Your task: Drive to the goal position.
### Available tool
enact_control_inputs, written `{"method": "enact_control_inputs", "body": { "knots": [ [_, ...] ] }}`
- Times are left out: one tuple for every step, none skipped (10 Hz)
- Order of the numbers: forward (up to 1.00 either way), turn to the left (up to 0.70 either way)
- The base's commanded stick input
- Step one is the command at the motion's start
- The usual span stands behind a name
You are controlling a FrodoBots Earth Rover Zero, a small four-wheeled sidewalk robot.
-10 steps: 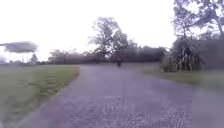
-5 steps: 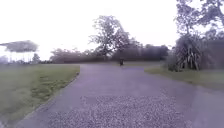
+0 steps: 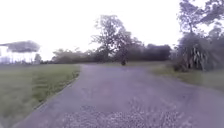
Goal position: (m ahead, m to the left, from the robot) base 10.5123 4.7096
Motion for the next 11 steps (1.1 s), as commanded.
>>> {"method": "enact_control_inputs", "body": {
  "knots": [
    [0.70, 0.00],
    [0.70, 0.00],
    [0.70, 0.00],
    [0.70, 0.00],
    [0.70, 0.00],
    [0.70, 0.00],
    [0.70, 0.00],
    [0.70, 0.00],
    [0.70, 0.00],
    [0.70, 0.00],
    [0.70, 0.00]
  ]
}}
